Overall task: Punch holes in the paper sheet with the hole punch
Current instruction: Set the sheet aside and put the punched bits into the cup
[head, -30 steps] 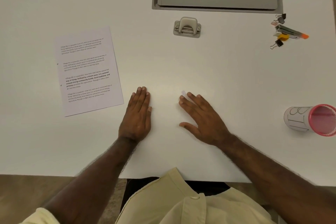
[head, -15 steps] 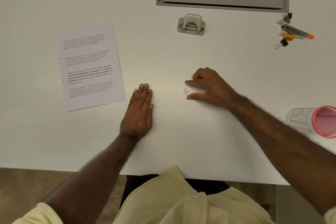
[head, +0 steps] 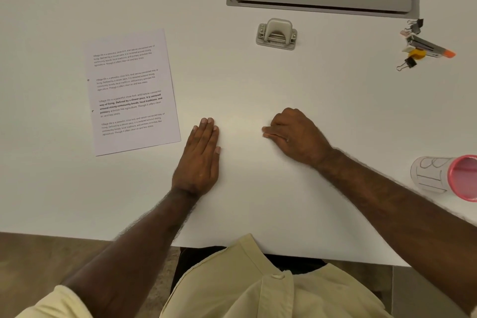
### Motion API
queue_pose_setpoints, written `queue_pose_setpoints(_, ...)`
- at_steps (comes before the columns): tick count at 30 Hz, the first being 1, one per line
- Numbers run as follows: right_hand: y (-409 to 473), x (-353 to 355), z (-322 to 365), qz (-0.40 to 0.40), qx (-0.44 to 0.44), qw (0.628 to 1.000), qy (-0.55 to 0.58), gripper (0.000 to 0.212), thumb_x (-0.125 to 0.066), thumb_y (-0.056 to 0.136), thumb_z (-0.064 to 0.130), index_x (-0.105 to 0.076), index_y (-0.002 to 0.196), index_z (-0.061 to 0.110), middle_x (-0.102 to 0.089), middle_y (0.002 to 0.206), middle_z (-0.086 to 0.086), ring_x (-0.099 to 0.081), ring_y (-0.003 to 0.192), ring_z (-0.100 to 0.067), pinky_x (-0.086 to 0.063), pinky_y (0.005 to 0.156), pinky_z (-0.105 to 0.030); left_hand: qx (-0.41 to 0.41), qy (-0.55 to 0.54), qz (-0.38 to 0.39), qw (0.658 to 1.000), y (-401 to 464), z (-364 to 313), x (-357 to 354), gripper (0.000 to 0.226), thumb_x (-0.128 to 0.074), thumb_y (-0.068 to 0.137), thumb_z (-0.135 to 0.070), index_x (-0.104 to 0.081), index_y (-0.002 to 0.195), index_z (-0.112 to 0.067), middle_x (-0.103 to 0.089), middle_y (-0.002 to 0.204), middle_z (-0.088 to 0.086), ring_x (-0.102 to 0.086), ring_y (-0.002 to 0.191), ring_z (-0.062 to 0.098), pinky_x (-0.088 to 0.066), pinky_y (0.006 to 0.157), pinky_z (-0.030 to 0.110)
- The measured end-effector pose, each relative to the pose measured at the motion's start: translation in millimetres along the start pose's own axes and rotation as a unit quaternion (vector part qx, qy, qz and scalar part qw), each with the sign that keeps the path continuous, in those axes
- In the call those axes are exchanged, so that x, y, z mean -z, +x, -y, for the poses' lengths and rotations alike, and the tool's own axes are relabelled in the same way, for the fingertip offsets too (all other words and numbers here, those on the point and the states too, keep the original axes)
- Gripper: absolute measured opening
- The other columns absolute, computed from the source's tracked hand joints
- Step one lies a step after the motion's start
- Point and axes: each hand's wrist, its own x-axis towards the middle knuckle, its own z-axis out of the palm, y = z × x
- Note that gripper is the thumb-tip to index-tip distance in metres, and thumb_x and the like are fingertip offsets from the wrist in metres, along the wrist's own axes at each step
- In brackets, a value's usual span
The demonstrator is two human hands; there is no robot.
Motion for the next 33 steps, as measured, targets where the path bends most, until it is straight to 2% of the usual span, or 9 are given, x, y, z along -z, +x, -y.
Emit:
queue_pose_setpoints(7,-12.4,-15.2,6.8,-0.047,0.046,0.992,-0.111,0.009,-0.072,0.096,-0.001,-0.075,0.089,0.004,-0.066,0.08,-0.011,-0.061,0.07,-0.035,-0.05,0.066,-0.042,0.005,0.003,0.008,1.0,0.4,-0.3,0.7,0.053,-0.037,0.11,-0.013,-0.037,0.159,0.008,-0.032,0.17,0.023,-0.025,0.162,0.038,-0.021,0.132,0.056)
queue_pose_setpoints(12,-6.8,-13.2,10.3,-0.065,0.032,0.987,-0.144,0.013,-0.067,0.099,0.001,-0.073,0.088,0.003,-0.064,0.08,-0.012,-0.06,0.07,-0.034,-0.049,0.067,-0.042,0.008,0.004,0.018,1.0,0.7,-2.3,2.6,0.053,-0.037,0.11,-0.014,-0.037,0.159,0.007,-0.031,0.171,0.023,-0.024,0.163,0.037,-0.021,0.132,0.056)
queue_pose_setpoints(15,3.7,-5.7,14.4,-0.067,-0.026,0.99,-0.121,0.017,-0.067,0.1,0.004,-0.073,0.084,0.003,-0.064,0.078,-0.013,-0.059,0.069,-0.035,-0.047,0.067,-0.043,0.004,0.008,0.014,1.0,0.5,-3.7,2.8,0.053,-0.038,0.11,-0.013,-0.038,0.159,0.007,-0.032,0.17,0.023,-0.025,0.162,0.038,-0.02,0.133,0.054)
queue_pose_setpoints(19,12.3,12.2,17.1,-0.024,-0.216,0.975,0.037,0.018,-0.064,0.1,0.009,-0.077,0.088,0.007,-0.068,0.086,-0.007,-0.061,0.082,-0.029,-0.048,0.082,-0.044,0.009,0.025,0.016,1.0,2.1,-6.6,3.9,0.052,-0.041,0.109,-0.012,-0.04,0.157,0.009,-0.034,0.169,0.025,-0.027,0.16,0.041,-0.023,0.131,0.057)
queue_pose_setpoints(22,5.7,24.2,19.3,-0.066,-0.351,0.917,0.176,0.019,-0.066,0.097,0.013,-0.078,0.082,0.012,-0.065,0.081,0.007,-0.057,0.075,-0.003,-0.047,0.077,-0.024,0.003,0.051,0.018,0.999,2.1,-9.1,3.8,0.051,-0.045,0.108,-0.01,-0.043,0.154,0.012,-0.037,0.166,0.028,-0.03,0.158,0.044,-0.027,0.129,0.06)
queue_pose_setpoints(24,-1.4,30.9,20.5,-0.095,-0.419,0.866,0.254,0.014,-0.07,0.098,0.021,-0.08,0.089,0.018,-0.073,0.089,0.012,-0.062,0.078,0.01,-0.045,0.076,-0.01,-0.002,0.072,0.025,0.997,1.7,-10.9,4.0,0.052,-0.043,0.108,-0.011,-0.042,0.154,0.013,-0.037,0.165,0.03,-0.03,0.157,0.047,-0.029,0.128,0.062)
queue_pose_setpoints(25,-5.4,34.2,21.0,-0.11,-0.448,0.836,0.298,0.011,-0.072,0.098,0.025,-0.081,0.091,0.021,-0.075,0.091,0.016,-0.064,0.079,0.013,-0.046,0.078,-0.008,-0.002,0.082,0.032,0.996,2.0,-12.2,4.4,0.052,-0.041,0.109,-0.014,-0.041,0.154,0.014,-0.036,0.165,0.031,-0.03,0.157,0.048,-0.029,0.127,0.063)
queue_pose_setpoints(29,-24.4,52.0,24.2,-0.174,-0.517,0.712,0.443,0.009,-0.077,0.096,0.027,-0.081,0.088,0.028,-0.071,0.072,0.017,-0.06,0.065,0.0,-0.051,0.071,-0.021,-0.012,0.108,0.059,0.992,4.0,-22.9,3.6,0.057,-0.037,0.111,-0.021,-0.038,0.154,0.016,-0.032,0.166,0.034,-0.027,0.158,0.05,-0.028,0.127,0.063)
queue_pose_setpoints(33,-45.8,74.0,26.5,-0.233,-0.527,0.625,0.527,0.009,-0.074,0.098,0.017,-0.08,0.093,0.019,-0.065,0.081,-0.002,-0.054,0.07,-0.013,-0.048,0.071,-0.029,-0.113,0.074,0.09,0.987,11.2,-55.0,-13.4,0.06,-0.045,0.111,-0.025,-0.035,0.158,0.011,-0.028,0.17,0.028,-0.023,0.161,0.043,-0.024,0.131,0.057)
